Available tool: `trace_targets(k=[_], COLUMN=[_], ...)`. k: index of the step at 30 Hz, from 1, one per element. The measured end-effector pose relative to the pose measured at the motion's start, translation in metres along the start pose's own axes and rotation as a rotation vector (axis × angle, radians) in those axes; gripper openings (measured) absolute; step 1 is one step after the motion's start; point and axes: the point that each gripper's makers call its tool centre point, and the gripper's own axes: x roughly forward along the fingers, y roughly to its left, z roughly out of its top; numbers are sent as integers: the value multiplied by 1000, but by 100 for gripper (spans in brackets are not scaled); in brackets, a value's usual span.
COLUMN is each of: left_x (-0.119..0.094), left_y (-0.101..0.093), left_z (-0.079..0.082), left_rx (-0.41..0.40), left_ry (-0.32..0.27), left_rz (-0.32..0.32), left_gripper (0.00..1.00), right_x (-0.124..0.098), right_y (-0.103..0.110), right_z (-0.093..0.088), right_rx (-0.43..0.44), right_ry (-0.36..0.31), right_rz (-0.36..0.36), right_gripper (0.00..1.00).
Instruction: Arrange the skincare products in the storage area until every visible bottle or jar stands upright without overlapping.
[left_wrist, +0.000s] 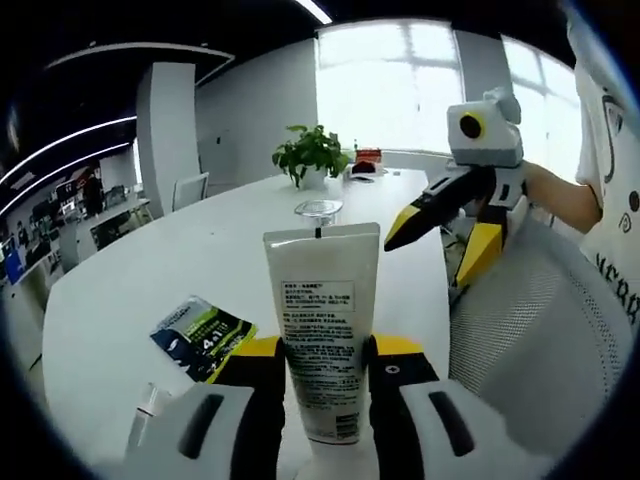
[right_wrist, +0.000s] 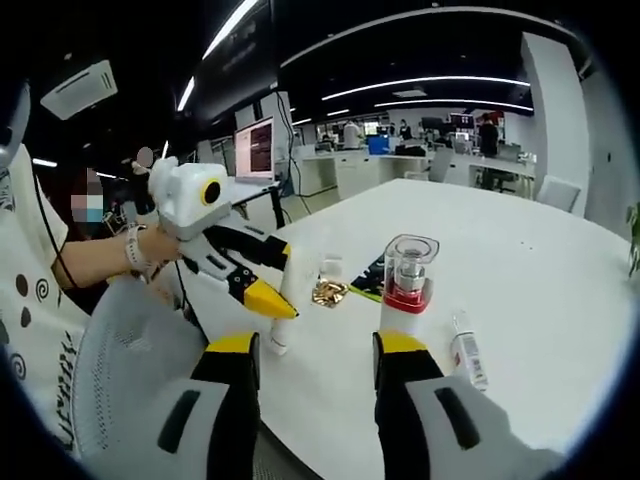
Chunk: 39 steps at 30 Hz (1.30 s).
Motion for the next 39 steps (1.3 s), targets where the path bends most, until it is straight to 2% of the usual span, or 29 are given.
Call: trace_targets(k=[2,5,6,9,10,13,16,17,20,21,22,24,25,27,28,30,34,36,39], left_x=[2,4,5,6,6,6,4,4,3,2,2,2,1,1,0,0,0,-1,-2], left_y=[-2,-12,-17,-20,-22,-23,-31,-30,-30,-30,-30,-30,-31,-31,-31,-31,-29,-29,-30], left_z=[-1,2,4,4,4,3,4,2,2,2,2,2,2,2,2,1,-1,-1,-1], left_rx=[8,36,49,51,72,69,98,82,91,93,96,96,93,92,89,88,78,71,71], left_ry=[-1,-15,-31,-35,-43,-56,-100,-102,-121,-125,-129,-135,-139,-143,-145,-145,-144,-150,-152], left_rz=[-6,-56,-87,-118,-133,-161,-239,-240,-262,-268,-275,-278,-282,-286,-289,-297,-297,-298,-303], left_gripper=[27,27,27,27,27,27,27,27,27,27,27,27,27,27,27,27,27,27,27], right_x=[1,5,6,5,3,0,-1,0,4,5,7,9,10,14,16,16,23,27,33], right_y=[-2,3,6,6,5,-1,-5,-7,-10,-10,-9,-10,-9,-9,-7,-5,3,6,19], right_z=[3,8,12,22,25,28,30,29,27,27,29,32,33,38,38,38,42,44,45], right_rx=[0,-7,-23,-82,-108,-176,-227,-241,-344,-359,-425,-471,-496,-595,-669,-788,-896,-994,-1081], right_ry=[-9,-26,-40,-67,-64,-48,-31,-22,22,29,36,40,43,49,78,110,137,136,134], right_rz=[-13,-5,4,14,26,50,66,65,77,80,96,101,112,120,120,151,223,255,322], right_gripper=[43,42,41,39,38,37,37,37,37,38,39,42,41,38,38,38,38,36,32])
